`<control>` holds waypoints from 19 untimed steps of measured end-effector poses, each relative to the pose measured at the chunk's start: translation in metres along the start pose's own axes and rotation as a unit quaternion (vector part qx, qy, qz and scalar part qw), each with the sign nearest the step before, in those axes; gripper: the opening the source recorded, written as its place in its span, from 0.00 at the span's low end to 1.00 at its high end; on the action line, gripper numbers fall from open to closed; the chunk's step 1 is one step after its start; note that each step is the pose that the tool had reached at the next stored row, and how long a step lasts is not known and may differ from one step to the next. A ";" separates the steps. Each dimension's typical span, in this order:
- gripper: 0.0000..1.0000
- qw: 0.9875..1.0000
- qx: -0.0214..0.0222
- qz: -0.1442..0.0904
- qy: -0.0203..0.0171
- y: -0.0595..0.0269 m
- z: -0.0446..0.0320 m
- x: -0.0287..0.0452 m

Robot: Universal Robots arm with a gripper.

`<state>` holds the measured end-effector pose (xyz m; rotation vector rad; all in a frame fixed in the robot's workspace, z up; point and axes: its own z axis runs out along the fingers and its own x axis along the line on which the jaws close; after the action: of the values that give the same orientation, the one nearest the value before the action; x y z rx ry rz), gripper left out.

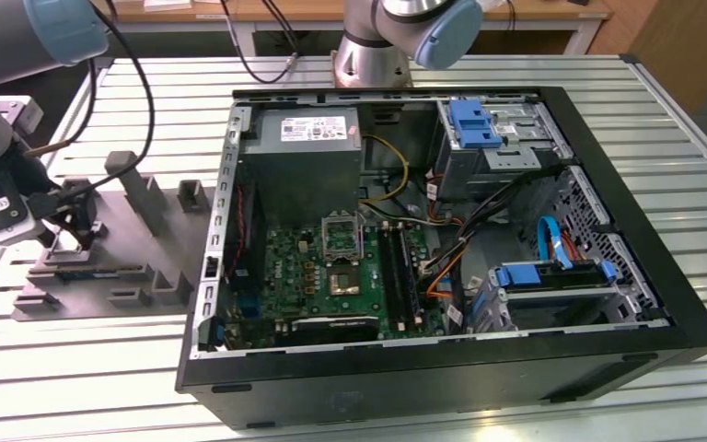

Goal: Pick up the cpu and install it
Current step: 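Pick up the cpu and move it towards the insertion slot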

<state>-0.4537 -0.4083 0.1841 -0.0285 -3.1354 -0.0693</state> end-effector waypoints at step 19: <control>0.55 1.000 0.000 0.000 -0.003 -0.0001 0.0013 0.0027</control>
<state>-0.4564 -0.4083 0.1829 -0.0283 -3.1422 -0.0696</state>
